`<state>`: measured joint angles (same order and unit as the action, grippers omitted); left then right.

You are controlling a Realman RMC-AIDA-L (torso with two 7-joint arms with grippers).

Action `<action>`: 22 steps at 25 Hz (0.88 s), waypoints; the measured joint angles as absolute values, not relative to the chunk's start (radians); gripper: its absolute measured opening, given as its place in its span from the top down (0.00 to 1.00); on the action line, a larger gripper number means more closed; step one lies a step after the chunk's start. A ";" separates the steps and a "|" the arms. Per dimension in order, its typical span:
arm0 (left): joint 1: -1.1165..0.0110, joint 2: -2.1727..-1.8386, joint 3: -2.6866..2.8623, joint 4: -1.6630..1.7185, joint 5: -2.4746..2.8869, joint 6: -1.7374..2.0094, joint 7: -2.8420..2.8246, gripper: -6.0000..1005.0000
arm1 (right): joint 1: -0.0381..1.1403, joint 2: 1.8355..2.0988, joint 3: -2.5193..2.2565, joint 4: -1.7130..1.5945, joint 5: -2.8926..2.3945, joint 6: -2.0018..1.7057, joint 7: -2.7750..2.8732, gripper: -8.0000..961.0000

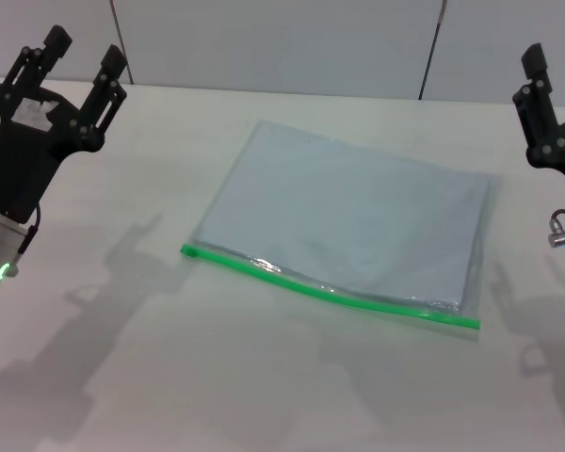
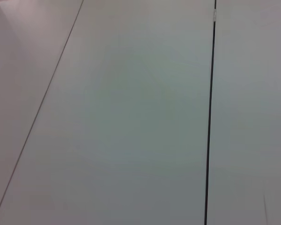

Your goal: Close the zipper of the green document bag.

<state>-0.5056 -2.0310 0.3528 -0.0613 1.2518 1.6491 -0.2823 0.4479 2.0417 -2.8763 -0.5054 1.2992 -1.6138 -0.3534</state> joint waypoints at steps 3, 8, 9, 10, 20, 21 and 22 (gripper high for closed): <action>-0.506 -2.031 0.353 -0.061 1.252 1.649 -0.282 0.35 | 0.448 2.042 -2.876 -0.504 1.299 -1.614 -0.354 0.33; -0.506 -2.031 0.353 -0.061 1.252 1.649 -0.282 0.35 | 0.448 2.042 -2.876 -0.502 1.299 -1.614 -0.353 0.33; -0.506 -2.031 0.353 -0.061 1.252 1.649 -0.282 0.35 | 0.448 2.042 -2.876 -0.502 1.299 -1.614 -0.353 0.33; -0.506 -2.031 0.353 -0.061 1.252 1.649 -0.282 0.35 | 0.448 2.042 -2.876 -0.502 1.299 -1.614 -0.353 0.33; -0.506 -2.031 0.353 -0.061 1.252 1.649 -0.282 0.35 | 0.448 2.042 -2.876 -0.502 1.299 -1.614 -0.352 0.33; -0.506 -2.031 0.353 -0.061 1.252 1.649 -0.282 0.35 | 0.448 2.042 -2.876 -0.502 1.299 -1.614 -0.352 0.33; -0.506 -2.031 0.353 -0.062 1.252 1.649 -0.282 0.35 | 0.448 2.042 -2.876 -0.502 1.299 -1.614 -0.352 0.33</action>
